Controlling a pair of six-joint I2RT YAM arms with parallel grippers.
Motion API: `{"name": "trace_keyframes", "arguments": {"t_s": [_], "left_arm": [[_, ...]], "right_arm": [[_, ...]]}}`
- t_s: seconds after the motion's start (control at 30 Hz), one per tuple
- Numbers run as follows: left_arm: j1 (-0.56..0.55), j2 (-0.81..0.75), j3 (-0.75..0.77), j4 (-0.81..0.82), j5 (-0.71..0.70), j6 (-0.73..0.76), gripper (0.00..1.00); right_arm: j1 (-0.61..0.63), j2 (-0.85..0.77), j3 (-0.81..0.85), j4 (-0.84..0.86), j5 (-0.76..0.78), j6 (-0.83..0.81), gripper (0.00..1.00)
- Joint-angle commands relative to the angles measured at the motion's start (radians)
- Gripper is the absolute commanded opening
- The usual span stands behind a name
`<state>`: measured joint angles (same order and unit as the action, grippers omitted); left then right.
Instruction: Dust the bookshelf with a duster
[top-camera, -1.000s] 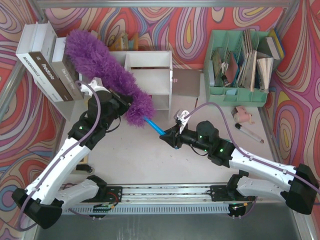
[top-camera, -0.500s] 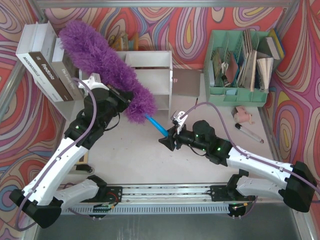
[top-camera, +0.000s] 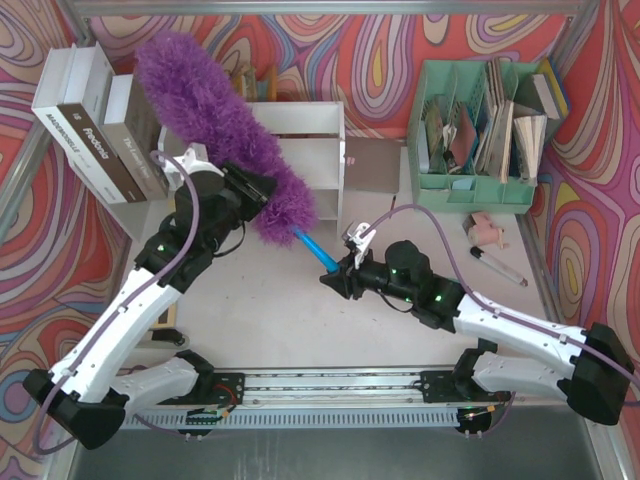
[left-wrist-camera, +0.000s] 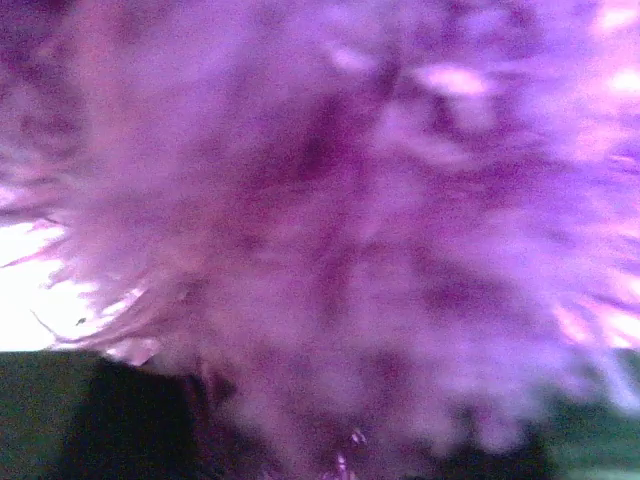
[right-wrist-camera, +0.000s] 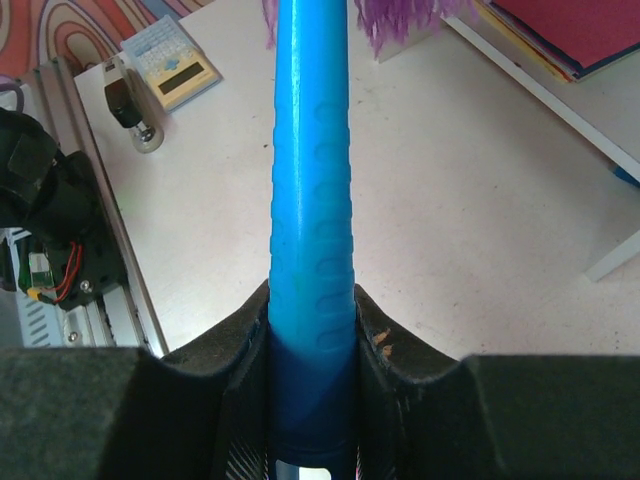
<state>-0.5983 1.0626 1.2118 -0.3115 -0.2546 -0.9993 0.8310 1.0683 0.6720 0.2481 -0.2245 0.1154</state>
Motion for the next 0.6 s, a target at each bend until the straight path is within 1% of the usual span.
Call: {"name": "trace_keyframes", "arguments": {"t_s": [0.0, 0.07, 0.27, 0.43, 0.57], "left_arm": [[-0.006, -0.004, 0.046, 0.013, 0.004, -0.012, 0.5], [-0.006, -0.009, 0.051, -0.003, -0.013, -0.01, 0.6], [-0.006, -0.039, 0.063, -0.052, -0.072, 0.022, 0.98], [-0.006, -0.08, 0.118, -0.127, -0.141, 0.14, 0.98], [-0.006, -0.16, 0.131, -0.167, -0.259, 0.295, 0.98]], "right_arm": [[0.002, -0.048, -0.022, 0.044, 0.006, 0.009, 0.0], [0.002, -0.071, -0.03, 0.05, 0.007, 0.006, 0.0], [0.002, -0.139, -0.042, 0.041, 0.032, 0.0, 0.0], [0.001, -0.176, -0.007, -0.06, 0.05, -0.005, 0.0], [0.001, -0.231, 0.005, -0.145, 0.061, 0.023, 0.0]]}}
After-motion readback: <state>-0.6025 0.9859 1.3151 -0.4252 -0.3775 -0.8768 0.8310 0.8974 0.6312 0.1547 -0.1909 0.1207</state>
